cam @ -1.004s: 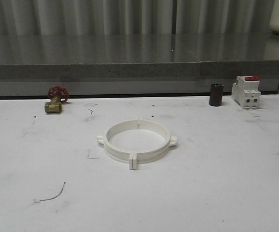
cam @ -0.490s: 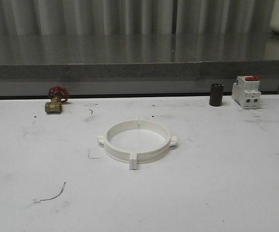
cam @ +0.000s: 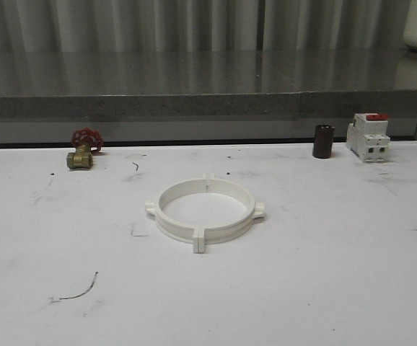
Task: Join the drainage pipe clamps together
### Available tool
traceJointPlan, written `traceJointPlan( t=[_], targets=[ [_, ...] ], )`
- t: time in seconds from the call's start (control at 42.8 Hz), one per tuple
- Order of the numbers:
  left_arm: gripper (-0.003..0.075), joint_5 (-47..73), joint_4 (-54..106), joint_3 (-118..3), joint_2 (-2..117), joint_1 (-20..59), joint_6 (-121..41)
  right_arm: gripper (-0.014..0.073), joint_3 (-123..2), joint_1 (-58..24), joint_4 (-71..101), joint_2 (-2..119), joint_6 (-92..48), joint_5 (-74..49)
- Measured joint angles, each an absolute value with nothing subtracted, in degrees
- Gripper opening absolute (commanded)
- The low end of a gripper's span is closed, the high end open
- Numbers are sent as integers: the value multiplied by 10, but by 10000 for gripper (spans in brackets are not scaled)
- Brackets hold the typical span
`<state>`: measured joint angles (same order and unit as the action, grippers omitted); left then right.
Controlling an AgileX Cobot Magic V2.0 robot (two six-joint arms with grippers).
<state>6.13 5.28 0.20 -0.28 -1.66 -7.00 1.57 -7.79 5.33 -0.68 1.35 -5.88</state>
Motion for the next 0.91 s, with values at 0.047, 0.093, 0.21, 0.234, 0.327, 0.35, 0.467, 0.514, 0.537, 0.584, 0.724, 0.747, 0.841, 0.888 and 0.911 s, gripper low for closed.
traceJointPlan(
  t=[0.047, 0.093, 0.21, 0.234, 0.327, 0.35, 0.467, 0.514, 0.537, 0.584, 0.724, 0.747, 0.841, 0.888, 0.911],
  targets=[
    [-20, 61, 53, 2, -3, -17, -70, -67, 16, -78, 20, -7, 15, -46],
    [-20, 61, 53, 2, -3, -17, -70, -67, 16, -78, 5, -7, 19, -34],
    [-20, 61, 53, 2, -3, -17, -70, -67, 16, -77, 16, -7, 25, -24],
    [-20, 61, 53, 2, -3, -17, -70, -67, 16, -77, 21, -7, 26, -23],
    [-20, 61, 54, 2, -3, -17, -70, -67, 16, -76, 29, -7, 28, -22],
    [-20, 61, 54, 2, -3, -17, -70, -67, 16, -75, 29, -7, 29, -22],
    [-20, 61, 54, 2, -3, -17, -70, -67, 16, -60, 29, -7, 28, -22],
    [-20, 61, 54, 2, -3, -17, -70, -67, 16, -52, 29, -7, 29, -22],
    [-20, 61, 54, 2, -3, -17, -70, -67, 16, -50, 29, -7, 29, -21],
    [-20, 61, 54, 2, -3, -17, -70, -67, 16, -47, 29, -7, 29, -21],
    [-20, 61, 54, 2, -3, -17, -70, -67, 16, -46, 29, -7, 30, -21],
    [-20, 61, 54, 2, -3, -17, -70, -67, 16, -46, 29, -7, 30, -21],
    [-20, 61, 54, 2, -3, -17, -70, -67, 16, -46, 29, -7, 30, -21],
    [-20, 61, 54, 2, -3, -17, -70, -67, 16, -46, 29, -7, 30, -21],
    [-20, 61, 54, 2, -3, -17, -70, -67, 16, -46, 29, -7, 30, -21]
  ],
)
